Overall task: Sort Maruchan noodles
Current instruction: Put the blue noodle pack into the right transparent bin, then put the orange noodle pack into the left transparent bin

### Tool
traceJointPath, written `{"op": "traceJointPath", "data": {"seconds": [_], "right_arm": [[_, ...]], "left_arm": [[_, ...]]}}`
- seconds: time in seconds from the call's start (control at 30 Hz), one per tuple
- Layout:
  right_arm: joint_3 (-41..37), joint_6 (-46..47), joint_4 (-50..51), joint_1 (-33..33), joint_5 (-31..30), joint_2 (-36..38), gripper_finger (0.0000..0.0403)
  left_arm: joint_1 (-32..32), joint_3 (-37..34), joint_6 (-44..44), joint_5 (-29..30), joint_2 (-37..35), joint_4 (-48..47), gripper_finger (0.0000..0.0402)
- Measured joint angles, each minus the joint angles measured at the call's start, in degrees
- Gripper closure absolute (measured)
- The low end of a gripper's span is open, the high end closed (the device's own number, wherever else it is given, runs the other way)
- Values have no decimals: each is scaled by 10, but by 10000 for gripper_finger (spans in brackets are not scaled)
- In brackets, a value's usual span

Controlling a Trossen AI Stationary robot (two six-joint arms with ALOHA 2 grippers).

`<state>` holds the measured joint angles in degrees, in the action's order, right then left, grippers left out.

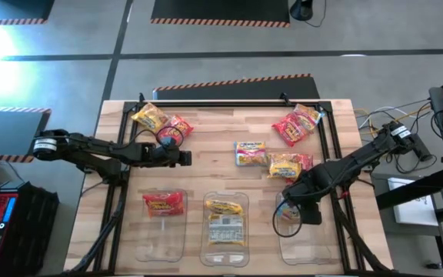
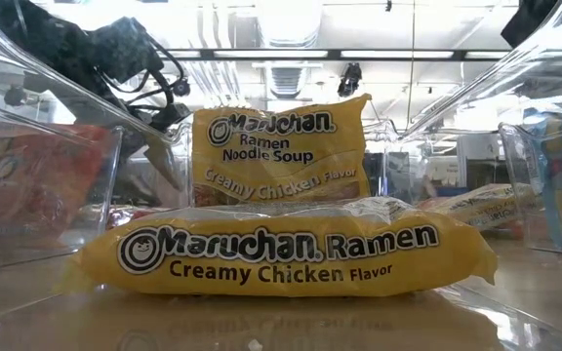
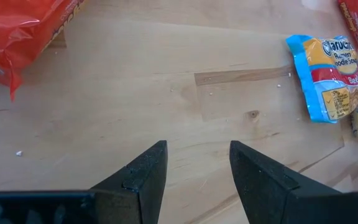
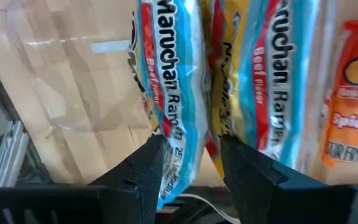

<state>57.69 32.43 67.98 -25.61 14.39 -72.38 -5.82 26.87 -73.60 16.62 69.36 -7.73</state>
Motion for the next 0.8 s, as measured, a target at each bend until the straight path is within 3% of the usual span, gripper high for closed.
{"op": "traceJointPath", "data": {"seconds": [0.27, 0.5, 0.67, 0.8], "right_arm": [[76, 1, 43, 0, -5, 0, 264], [131, 1, 46, 17, -121, 0, 264], [117, 0, 0, 71, -145, -1, 262], [98, -22, -107, 138, -145, -6, 266]], "left_arm": [[0, 0, 0, 0, 0, 0, 243], [0, 0, 0, -1, 0, 1, 243], [0, 1, 14, -11, 0, 13, 243], [0, 22, 47, -12, 0, 13, 243]]}}
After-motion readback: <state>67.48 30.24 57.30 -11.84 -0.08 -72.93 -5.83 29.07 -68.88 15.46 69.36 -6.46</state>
